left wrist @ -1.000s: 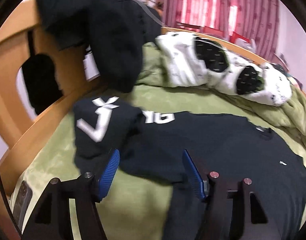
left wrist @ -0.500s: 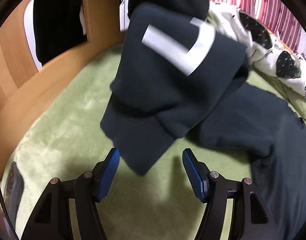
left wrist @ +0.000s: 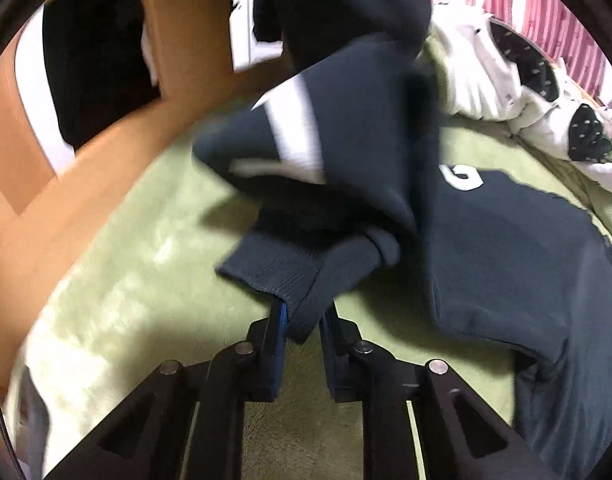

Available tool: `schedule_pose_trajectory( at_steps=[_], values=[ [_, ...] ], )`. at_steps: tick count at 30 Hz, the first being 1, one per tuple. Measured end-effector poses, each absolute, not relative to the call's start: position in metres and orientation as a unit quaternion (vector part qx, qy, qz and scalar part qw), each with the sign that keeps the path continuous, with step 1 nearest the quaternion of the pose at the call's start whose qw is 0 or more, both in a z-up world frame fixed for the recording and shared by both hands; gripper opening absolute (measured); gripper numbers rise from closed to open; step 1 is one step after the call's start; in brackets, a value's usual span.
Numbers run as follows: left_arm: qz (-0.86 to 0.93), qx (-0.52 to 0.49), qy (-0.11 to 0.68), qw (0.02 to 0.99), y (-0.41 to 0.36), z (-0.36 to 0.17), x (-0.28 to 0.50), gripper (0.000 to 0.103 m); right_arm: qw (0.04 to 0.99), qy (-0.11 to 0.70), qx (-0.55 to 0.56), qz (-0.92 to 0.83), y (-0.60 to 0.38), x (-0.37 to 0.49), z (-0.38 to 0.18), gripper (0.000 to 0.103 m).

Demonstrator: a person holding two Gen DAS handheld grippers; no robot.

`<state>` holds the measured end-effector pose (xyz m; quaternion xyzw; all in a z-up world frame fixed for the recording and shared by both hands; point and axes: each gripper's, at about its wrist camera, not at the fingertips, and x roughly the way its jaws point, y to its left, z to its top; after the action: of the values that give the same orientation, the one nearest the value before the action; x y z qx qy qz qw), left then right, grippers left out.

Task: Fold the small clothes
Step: 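Lift the printed sleeve with the left gripper and fold it across the body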

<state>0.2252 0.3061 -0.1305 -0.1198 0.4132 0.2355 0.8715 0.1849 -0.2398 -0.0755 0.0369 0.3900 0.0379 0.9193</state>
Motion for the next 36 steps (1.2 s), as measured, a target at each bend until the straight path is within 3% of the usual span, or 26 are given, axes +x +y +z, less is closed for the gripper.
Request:
schedule_pose_trajectory(
  at_steps=[10,19,36],
  values=[
    [0.196,-0.058,0.346,0.916,0.232,-0.032,0.219,0.012,0.927,0.366,0.061,0.058,-0.250,0.175,-0.053,0.102],
    [0.146,-0.022,0.327,0.934,0.148,0.013,0.234,0.012,0.937,0.338,0.070,0.058,-0.264,0.167,-0.026,0.102],
    [0.016,0.011,0.389,0.921,-0.051,-0.051,0.284,0.011,0.945,0.325,0.045,-0.004,-0.308,0.163,-0.020,0.101]
  ],
)
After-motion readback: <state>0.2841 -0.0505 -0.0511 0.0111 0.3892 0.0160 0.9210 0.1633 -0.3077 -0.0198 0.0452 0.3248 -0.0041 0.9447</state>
